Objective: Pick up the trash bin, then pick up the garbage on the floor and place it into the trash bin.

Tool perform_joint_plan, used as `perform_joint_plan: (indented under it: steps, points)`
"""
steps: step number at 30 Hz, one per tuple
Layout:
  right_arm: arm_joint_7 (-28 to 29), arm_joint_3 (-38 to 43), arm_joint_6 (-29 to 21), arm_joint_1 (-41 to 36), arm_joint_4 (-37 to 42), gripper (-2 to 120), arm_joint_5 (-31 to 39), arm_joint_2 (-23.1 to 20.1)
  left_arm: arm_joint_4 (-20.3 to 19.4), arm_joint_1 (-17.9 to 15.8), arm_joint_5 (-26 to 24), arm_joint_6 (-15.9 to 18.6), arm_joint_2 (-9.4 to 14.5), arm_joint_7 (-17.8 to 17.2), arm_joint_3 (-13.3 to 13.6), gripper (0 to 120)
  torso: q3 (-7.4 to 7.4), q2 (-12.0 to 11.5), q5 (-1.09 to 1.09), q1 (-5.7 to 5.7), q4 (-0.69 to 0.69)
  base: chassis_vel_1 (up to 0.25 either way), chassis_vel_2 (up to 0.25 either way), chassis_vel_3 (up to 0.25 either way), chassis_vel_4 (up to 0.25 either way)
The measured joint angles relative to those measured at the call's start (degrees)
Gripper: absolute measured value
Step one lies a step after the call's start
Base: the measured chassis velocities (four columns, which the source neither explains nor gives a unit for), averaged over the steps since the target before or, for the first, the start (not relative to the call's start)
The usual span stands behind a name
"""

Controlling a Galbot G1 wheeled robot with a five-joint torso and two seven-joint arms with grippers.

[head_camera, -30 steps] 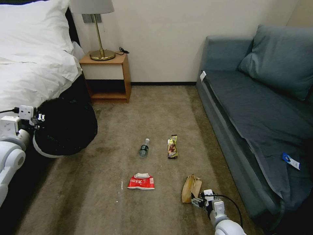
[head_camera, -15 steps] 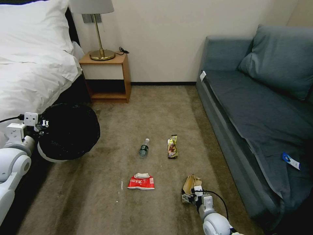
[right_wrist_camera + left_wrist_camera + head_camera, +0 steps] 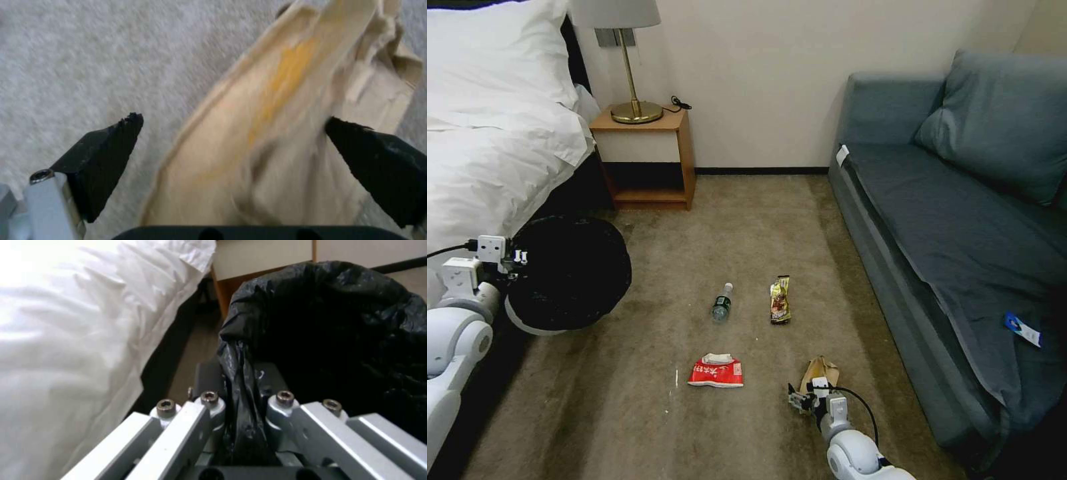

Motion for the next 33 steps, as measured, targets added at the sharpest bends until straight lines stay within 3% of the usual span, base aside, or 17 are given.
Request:
perform_joint_plan:
  steps: [7,10,14,16,26,33]
  points:
    - [-2.1,0.9,1.1,-0.2,-1.5,98,-0.2,0.0,1.0,-2.5,-0.6,0.0,-0.3,-0.1,2.7,6,0.0,0.0,0.01,0.0,0.0,0.0,0.0,0.0,0.0]
    - [-4.8,1.6,2.5,0.2,-2.6,84,-0.1,0.0,2.1,-4.1,-0.7,-0.3,-1.1,-0.2,4.7,6,0.0,0.0,0.0,0.0,0.0,0.0,0.0,0.0,0.0]
    - [-6.4,2.0,3.3,0.5,-3.1,73,0.0,-0.1,3.0,-5.2,-0.8,-0.6,-1.8,-0.2,6.0,6,0.0,0.0,0.01,0.0,0.01,0.0,0.0,0.0,0.0]
    - [-7.6,2.4,3.9,0.9,-3.5,62,0.1,-0.1,3.7,-6.3,-0.8,-0.7,-2.5,-0.2,7.3,6,0.0,0.0,0.01,0.0,0.01,0.0,0.0,0.0,0.0]
    - [-9.1,2.6,4.3,1.9,-2.7,28,0.4,0.8,4.8,-7.3,-0.4,-1.0,-4.0,-0.2,8.9,6,0.0,0.0,0.01,0.0,0.01,0.0,0.0,0.0,0.0]
    - [-8.8,1.5,1.9,4.6,3.6,2,2.1,1.6,5.5,-7.7,0.4,-1.4,-5.5,-0.1,10.0,6,0.0,0.0,0.0,0.0,0.01,0.0,0.0,0.0,0.0]
